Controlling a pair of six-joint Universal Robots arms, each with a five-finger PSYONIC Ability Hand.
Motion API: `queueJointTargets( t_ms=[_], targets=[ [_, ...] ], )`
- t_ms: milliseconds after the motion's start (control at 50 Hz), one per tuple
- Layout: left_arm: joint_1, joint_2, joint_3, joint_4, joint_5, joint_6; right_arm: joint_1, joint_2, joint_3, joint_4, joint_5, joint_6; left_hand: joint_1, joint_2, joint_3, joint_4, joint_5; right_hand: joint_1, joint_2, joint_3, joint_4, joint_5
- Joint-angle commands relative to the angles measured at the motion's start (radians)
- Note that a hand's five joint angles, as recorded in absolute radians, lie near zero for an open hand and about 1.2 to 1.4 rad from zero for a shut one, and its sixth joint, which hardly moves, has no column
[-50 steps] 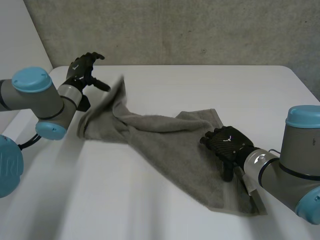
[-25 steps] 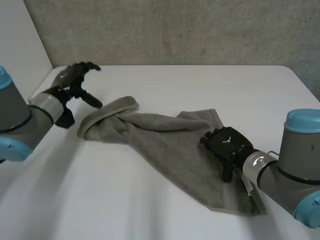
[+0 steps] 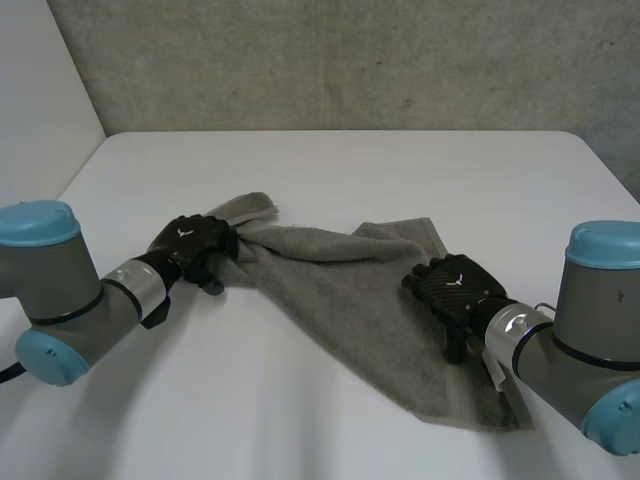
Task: Fold the towel.
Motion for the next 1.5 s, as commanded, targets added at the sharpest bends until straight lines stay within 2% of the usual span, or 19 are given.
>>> queueJointTargets(
  t_ms=[20, 280, 320, 340, 380, 420, 540, 620, 760, 880, 940, 1120, 1220, 1240, 1260, 1280, 1300, 1320, 1500],
  targets=[
    [-0.002, -0.047, 0.062, 0.002, -0.035, -0.007, 0.0, 0.01, -0.001, -0.001, 0.0, -0.001, 0.005, 0.006, 0.009, 0.012, 0.007, -0.057, -0.078, -0.068, -0.081, -0.059],
    [-0.024, -0.182, 0.195, 0.006, -0.071, -0.004, 0.0, 0.012, -0.001, -0.008, 0.002, -0.001, 0.014, 0.015, 0.018, 0.021, 0.015, -0.057, -0.078, -0.068, -0.081, -0.059],
    [-0.034, -0.195, 0.216, 0.006, -0.089, -0.004, 0.0, 0.012, -0.001, -0.009, 0.002, -0.001, 0.268, 0.269, 0.271, 0.275, 0.269, -0.057, -0.078, -0.068, -0.081, -0.059],
    [-0.034, -0.195, 0.217, 0.006, -0.089, -0.004, 0.0, 0.012, -0.001, -0.009, 0.002, -0.001, 0.27, 0.27, 0.273, 0.277, 0.271, -0.057, -0.078, -0.068, -0.081, -0.059],
    [-0.039, -0.183, 0.221, 0.006, -0.126, -0.004, 0.0, 0.012, -0.001, -0.008, 0.006, -0.001, 0.696, 0.697, 0.699, 0.703, 0.697, -0.057, -0.078, -0.068, -0.081, -0.059],
    [-0.045, -0.166, 0.22, 0.0, -0.146, -0.002, 0.0, 0.01, -0.001, -0.008, 0.009, -0.001, 0.698, 0.699, 0.701, 0.705, 0.699, -0.057, -0.078, -0.068, -0.081, -0.059],
    [-0.082, -0.013, 0.169, -0.032, -0.164, -0.021, 0.0, 0.009, -0.001, -0.008, 0.014, -0.001, 0.698, 0.699, 0.701, 0.705, 0.699, -0.057, -0.078, -0.068, -0.081, -0.059],
    [-0.103, 0.144, 0.091, -0.118, -0.161, -0.021, 0.0, 0.007, -0.001, -0.006, 0.015, -0.001, 0.698, 0.699, 0.701, 0.705, 0.699, -0.057, -0.078, -0.068, -0.081, -0.059],
    [-0.142, 0.406, 0.005, -0.306, -0.069, -0.027, 0.0, 0.006, -0.001, -0.008, 0.017, -0.004, 0.698, 0.699, 0.701, 0.705, 0.699, -0.059, -0.08, -0.069, -0.083, -0.06],
    [-0.1, 0.423, 0.039, -0.294, -0.065, -0.028, 0.0, 0.01, -0.001, -0.008, 0.017, -0.008, 0.698, 0.699, 0.701, 0.705, 0.699, -0.059, -0.08, -0.069, -0.083, -0.06],
    [-0.07, 0.349, 0.102, -0.251, -0.072, -0.024, 0.0, 0.01, -0.001, -0.008, 0.017, -0.01, 0.698, 0.699, 0.701, 0.705, 0.699, -0.059, -0.08, -0.069, -0.083, -0.06],
    [-0.013, -0.101, 0.413, -0.199, -0.187, -0.008, 0.0, 0.012, -0.001, -0.008, 0.018, -0.011, 0.698, 0.699, 0.701, 0.705, 0.699, -0.059, -0.08, -0.069, -0.083, -0.06],
    [0.028, -0.195, 0.467, -0.204, -0.192, -0.008, 0.002, 0.013, -0.001, -0.006, 0.02, -0.013, 0.698, 0.699, 0.701, 0.705, 0.699, -0.059, -0.08, -0.069, -0.083, -0.06],
    [0.036, -0.204, 0.467, -0.205, -0.189, -0.008, 0.002, 0.015, 0.001, -0.006, 0.02, -0.011, 0.533, 0.533, 0.536, 0.54, 0.534, -0.059, -0.08, -0.069, -0.083, -0.06],
    [0.036, -0.205, 0.467, -0.205, -0.189, -0.008, 0.002, 0.015, 0.001, -0.006, 0.02, -0.013, 0.531, 0.532, 0.534, 0.538, 0.532, -0.059, -0.08, -0.069, -0.083, -0.06],
    [0.039, -0.208, 0.461, -0.207, -0.184, -0.008, 0.002, 0.015, 0.001, -0.006, 0.02, -0.013, 0.06, 0.061, 0.063, 0.067, 0.061, -0.059, -0.08, -0.069, -0.083, -0.06],
    [0.039, -0.208, 0.46, -0.207, -0.184, -0.008, 0.002, 0.016, 0.001, -0.006, 0.02, -0.013, 0.055, 0.056, 0.059, 0.062, 0.057, -0.059, -0.08, -0.069, -0.083, -0.06],
    [0.039, -0.206, 0.456, -0.214, -0.187, -0.008, 0.002, 0.018, 0.001, -0.006, 0.018, -0.013, -0.459, -0.458, -0.456, -0.452, -0.458, -0.059, -0.08, -0.069, -0.083, -0.06],
    [0.062, -0.077, 0.352, -0.23, -0.178, -0.01, 0.002, 0.027, 0.003, -0.006, 0.021, -0.014, -0.485, -0.484, -0.482, -0.478, -0.484, -0.059, -0.08, -0.069, -0.083, -0.06]
  ],
)
